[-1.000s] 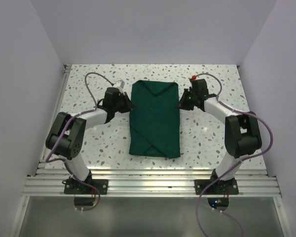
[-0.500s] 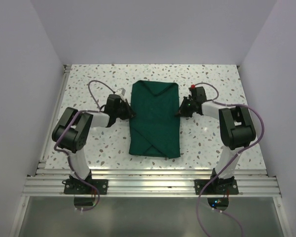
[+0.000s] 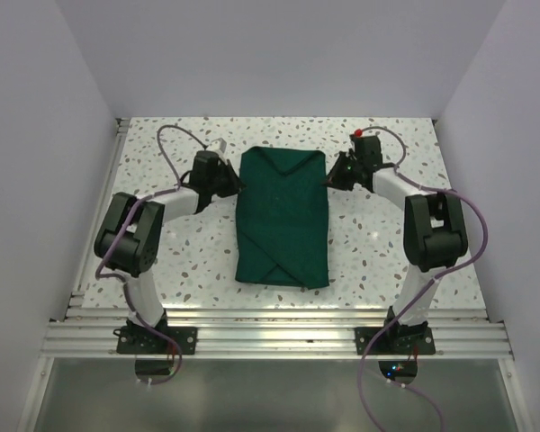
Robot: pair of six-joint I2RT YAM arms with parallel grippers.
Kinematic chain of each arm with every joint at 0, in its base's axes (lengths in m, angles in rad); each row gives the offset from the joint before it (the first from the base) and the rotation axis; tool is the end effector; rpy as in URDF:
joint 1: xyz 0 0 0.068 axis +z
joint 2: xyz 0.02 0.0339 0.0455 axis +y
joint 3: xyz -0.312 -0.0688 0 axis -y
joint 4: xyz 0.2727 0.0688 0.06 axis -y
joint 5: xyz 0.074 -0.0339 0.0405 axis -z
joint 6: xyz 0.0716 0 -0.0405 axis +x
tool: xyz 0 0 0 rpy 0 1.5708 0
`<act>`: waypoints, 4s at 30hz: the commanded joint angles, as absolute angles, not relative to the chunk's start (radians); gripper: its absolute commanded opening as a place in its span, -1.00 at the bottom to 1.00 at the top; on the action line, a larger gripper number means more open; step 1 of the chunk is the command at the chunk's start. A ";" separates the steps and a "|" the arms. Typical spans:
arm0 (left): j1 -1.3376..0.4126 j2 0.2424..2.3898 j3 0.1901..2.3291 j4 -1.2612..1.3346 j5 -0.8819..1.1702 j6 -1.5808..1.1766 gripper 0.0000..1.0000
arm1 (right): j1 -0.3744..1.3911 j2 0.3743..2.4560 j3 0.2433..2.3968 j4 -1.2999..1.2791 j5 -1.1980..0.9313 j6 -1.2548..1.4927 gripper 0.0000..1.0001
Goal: Prepare the surgical pack
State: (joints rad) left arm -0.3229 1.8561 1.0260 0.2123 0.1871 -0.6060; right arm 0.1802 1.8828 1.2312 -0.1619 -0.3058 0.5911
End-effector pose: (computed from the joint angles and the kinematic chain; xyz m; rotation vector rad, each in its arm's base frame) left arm 0.4261 -0.1566 0.1685 -0.2113 2.2615 -0.7149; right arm 0.4553 0.1049 0.1894 0.3536 2.4348 0.7181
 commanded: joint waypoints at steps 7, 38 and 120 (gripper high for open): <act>-0.265 2.022 1.221 0.239 0.239 -0.594 -0.86 | 0.152 2.037 1.400 -0.121 -0.302 0.632 -1.00; -0.187 2.402 1.661 0.200 0.402 -0.646 -0.74 | 0.083 2.379 1.799 -0.159 -0.370 0.722 -0.91; -0.141 2.468 1.971 0.281 0.411 -0.716 -1.00 | 0.064 2.519 2.152 0.161 -0.531 0.853 -1.00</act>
